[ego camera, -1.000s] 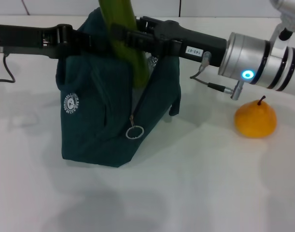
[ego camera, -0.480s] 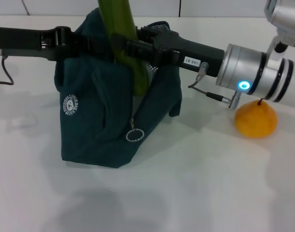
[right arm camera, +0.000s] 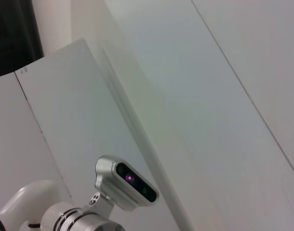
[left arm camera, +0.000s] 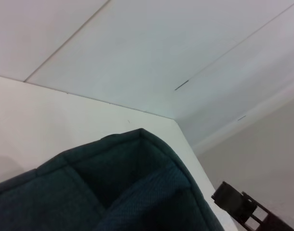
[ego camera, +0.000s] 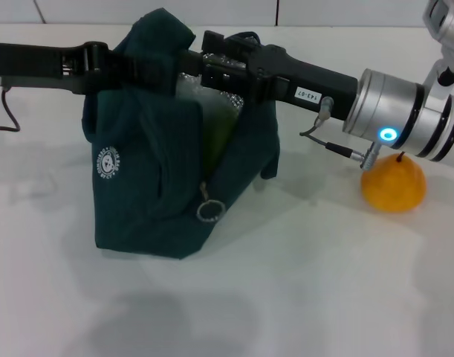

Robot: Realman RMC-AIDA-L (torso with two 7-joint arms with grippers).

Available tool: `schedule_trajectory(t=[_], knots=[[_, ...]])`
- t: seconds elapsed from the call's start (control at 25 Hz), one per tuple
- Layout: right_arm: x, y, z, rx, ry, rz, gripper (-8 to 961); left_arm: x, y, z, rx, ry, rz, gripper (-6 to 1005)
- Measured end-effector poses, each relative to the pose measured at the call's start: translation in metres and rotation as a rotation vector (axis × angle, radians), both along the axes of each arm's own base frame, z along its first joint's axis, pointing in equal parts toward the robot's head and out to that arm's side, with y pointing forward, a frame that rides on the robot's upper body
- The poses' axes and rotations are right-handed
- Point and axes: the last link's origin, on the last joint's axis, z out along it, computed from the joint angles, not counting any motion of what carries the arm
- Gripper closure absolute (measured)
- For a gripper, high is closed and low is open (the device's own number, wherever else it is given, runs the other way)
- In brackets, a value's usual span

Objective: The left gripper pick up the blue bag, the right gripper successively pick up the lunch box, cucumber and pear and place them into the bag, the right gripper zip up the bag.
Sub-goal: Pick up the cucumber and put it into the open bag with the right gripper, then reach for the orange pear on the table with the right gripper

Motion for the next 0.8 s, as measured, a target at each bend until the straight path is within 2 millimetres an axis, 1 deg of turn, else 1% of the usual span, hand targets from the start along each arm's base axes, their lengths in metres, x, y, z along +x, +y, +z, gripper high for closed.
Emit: schedule_trajectory(t=[0.24,0.32,0.4,0.48,0.52,0.56,0.6,0.64,0.8], knots=[[0.002,0.000,0.004,0.011,0.019,-0.003,184,0.000,0.000,0.000,-0.001,0.000,-0.001,937],[0.007,0.000,0.011,0.032,0.044,-0.005,154,0.000,0.000,0.000,-0.001,0.000,-0.001,937],[0.018,-0.001,0.022,0.062,0.068,-0.005,157,0.000,0.000,0.000,0.000,0.000,-0.001,937],[0.033,-0.003,0.034,0.088,0.080,-0.014,160,0.000,0.000,0.001,0.000,0.001,0.000,937],[0.053,-0.006,0.046,0.117,0.071,-0.038,162,-0.001,0.000,0.001,0.001,0.002,0.001,937],[0.053,-0.006,0.046,0.117,0.071,-0.038,164,-0.001,0.000,0.001,0.001,0.002,0.002,937],[0.067,-0.009,0.053,0.137,0.055,-0.055,165,-0.001,0.000,0.001,0.001,0.002,0.002,937],[0.072,-0.010,0.056,0.146,0.048,-0.058,167,-0.001,-0.001,0.001,0.001,0.002,0.002,937],[0.120,-0.028,0.074,0.213,-0.041,-0.109,170,-0.002,-0.001,0.000,-0.002,-0.001,0.004,936]])
